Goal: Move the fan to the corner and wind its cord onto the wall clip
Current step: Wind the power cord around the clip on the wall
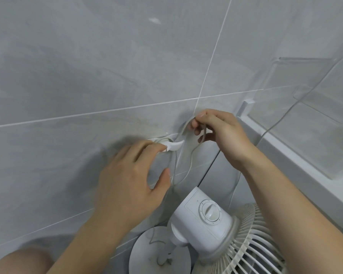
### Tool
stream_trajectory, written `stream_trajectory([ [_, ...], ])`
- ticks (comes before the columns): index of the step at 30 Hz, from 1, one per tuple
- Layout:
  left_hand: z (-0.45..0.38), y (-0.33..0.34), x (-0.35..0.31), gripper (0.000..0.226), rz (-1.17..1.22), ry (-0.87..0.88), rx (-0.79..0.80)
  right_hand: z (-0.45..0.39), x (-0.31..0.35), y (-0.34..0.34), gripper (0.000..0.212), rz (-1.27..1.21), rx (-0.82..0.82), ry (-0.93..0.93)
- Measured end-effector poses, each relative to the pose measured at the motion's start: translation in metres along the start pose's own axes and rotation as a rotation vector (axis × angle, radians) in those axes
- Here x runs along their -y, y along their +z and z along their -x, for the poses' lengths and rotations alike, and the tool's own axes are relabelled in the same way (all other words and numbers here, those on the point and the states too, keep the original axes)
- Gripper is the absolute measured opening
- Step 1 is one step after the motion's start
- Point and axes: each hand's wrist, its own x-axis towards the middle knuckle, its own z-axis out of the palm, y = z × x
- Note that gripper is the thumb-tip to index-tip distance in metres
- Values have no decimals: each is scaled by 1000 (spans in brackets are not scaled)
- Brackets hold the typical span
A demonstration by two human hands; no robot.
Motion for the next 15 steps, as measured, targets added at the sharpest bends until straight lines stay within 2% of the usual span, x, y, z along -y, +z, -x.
stream_trajectory([
  [3, 0, -3, -2, 21, 7, 3, -2, 1, 5, 8, 26, -31, 72, -34],
  [7, 3, -6, -6, 21, 94, 19, 103, -1, 7, 11, 26, -75, 123, -23],
  [10, 5, 4, -7, 36, 227, 58, 250, -1, 5, 10, 23, -110, 163, -13],
  [15, 6, 16, -8, 54, 401, 91, 362, 2, 0, 7, 21, -84, 196, -3],
])
